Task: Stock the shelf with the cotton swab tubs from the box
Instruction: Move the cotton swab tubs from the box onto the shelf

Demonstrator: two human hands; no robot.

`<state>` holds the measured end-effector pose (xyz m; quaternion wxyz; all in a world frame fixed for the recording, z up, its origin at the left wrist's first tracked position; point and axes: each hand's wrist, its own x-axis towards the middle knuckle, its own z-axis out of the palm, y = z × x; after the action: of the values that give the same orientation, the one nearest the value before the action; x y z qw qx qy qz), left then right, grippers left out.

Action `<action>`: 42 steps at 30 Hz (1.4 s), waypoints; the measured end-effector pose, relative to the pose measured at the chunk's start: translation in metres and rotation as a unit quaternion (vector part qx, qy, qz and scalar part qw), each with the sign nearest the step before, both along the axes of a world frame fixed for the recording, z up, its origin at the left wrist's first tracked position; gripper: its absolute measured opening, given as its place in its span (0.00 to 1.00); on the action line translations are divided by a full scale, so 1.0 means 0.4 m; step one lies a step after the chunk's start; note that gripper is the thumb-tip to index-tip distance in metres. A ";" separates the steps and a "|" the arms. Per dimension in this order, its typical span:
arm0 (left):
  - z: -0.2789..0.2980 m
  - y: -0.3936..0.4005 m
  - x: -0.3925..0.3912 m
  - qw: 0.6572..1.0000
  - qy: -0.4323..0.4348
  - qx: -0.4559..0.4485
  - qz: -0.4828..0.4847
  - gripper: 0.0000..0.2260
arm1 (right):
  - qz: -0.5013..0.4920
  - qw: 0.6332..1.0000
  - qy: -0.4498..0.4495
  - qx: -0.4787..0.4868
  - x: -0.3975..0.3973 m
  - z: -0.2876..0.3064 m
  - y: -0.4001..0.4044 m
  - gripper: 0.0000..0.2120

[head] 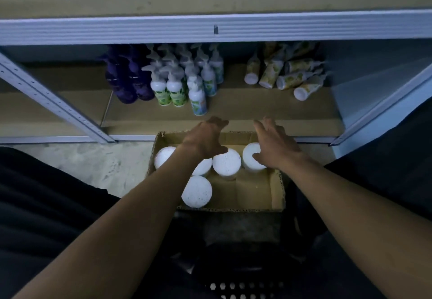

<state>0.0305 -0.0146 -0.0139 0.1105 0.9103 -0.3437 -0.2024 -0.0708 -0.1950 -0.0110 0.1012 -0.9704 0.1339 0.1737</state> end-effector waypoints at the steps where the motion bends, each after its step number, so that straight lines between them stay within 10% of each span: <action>1: -0.014 -0.002 -0.001 1.000 0.008 0.012 0.000 0.39 | -0.002 1.000 0.006 0.001 0.000 -0.014 0.000 0.45; 15: -0.209 -0.066 -0.032 0.993 0.084 0.077 -0.010 0.39 | 0.000 0.996 0.080 0.030 0.025 -0.154 -0.007 0.46; 42: -0.254 -0.070 -0.080 0.990 -0.030 0.133 -0.038 0.40 | -0.005 0.994 0.099 0.044 0.029 -0.192 -0.006 0.39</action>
<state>-0.0017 -0.0426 -0.1156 -0.0300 0.9087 -0.3514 -0.2234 -0.0592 -0.1975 -0.0879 0.1307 -0.9424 0.1402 0.2742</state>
